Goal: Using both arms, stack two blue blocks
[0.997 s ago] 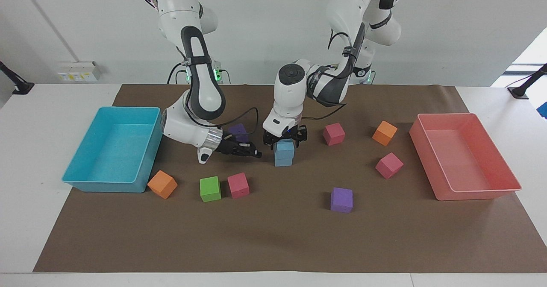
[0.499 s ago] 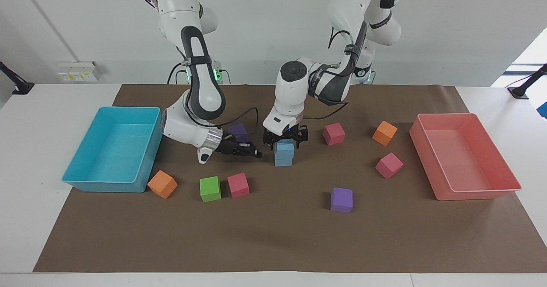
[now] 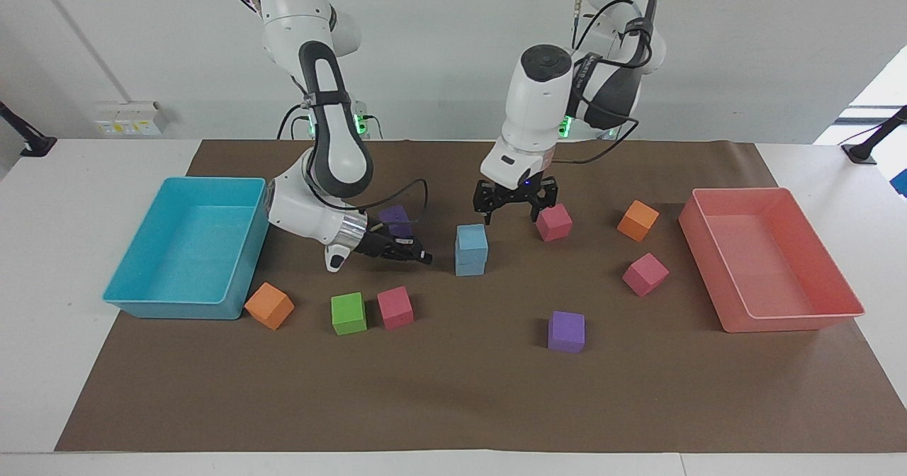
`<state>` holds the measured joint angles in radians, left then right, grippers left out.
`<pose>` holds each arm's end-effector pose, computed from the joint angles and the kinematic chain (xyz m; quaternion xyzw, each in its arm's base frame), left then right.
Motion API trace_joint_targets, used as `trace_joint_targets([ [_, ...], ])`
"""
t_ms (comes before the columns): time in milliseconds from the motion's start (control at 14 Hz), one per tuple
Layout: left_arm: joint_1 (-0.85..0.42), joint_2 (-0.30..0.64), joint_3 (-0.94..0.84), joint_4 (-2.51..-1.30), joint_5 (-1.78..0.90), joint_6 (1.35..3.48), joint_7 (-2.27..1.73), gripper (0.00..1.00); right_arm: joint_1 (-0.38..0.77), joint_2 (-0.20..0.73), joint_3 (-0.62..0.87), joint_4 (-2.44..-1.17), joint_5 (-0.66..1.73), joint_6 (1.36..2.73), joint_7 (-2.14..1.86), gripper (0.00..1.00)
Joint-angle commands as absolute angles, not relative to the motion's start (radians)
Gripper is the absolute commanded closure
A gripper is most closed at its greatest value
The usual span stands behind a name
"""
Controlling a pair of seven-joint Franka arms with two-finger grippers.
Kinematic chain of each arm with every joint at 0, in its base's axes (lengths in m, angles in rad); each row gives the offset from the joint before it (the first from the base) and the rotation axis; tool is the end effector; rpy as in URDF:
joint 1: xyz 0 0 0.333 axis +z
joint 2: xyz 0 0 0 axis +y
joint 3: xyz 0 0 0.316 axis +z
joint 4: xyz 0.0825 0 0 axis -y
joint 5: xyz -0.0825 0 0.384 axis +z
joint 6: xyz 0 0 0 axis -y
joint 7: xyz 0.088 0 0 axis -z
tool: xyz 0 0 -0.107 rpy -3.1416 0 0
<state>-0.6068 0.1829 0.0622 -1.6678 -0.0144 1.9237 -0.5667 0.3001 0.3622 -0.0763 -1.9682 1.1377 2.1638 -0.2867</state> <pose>0.5336 -0.3273 0.5018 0.9992 0.0126 0.0305 0.0204 0.5855 0.1720 0.2908 -0.9034 0.1113 0.0533 0.4106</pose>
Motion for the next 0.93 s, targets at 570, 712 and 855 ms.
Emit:
trace_joint_targets([
  [570,-0.267,-0.066,0.066,-1.783,-0.009,1.732,-0.105,0.0,0.276,0.243,-0.074,-1.839,0.322,2.166,0.035,0.0],
  [712,-0.2,-0.072,0.069,-1.773,-0.009,1.707,-0.005,0.0,0.272,0.216,-0.074,-1.827,0.173,2.154,0.048,0.0],
  [855,-0.134,-0.071,0.071,-1.753,-0.009,1.683,0.075,0.0,0.256,0.189,-0.075,-1.81,0.095,2.117,0.048,0.0],
])
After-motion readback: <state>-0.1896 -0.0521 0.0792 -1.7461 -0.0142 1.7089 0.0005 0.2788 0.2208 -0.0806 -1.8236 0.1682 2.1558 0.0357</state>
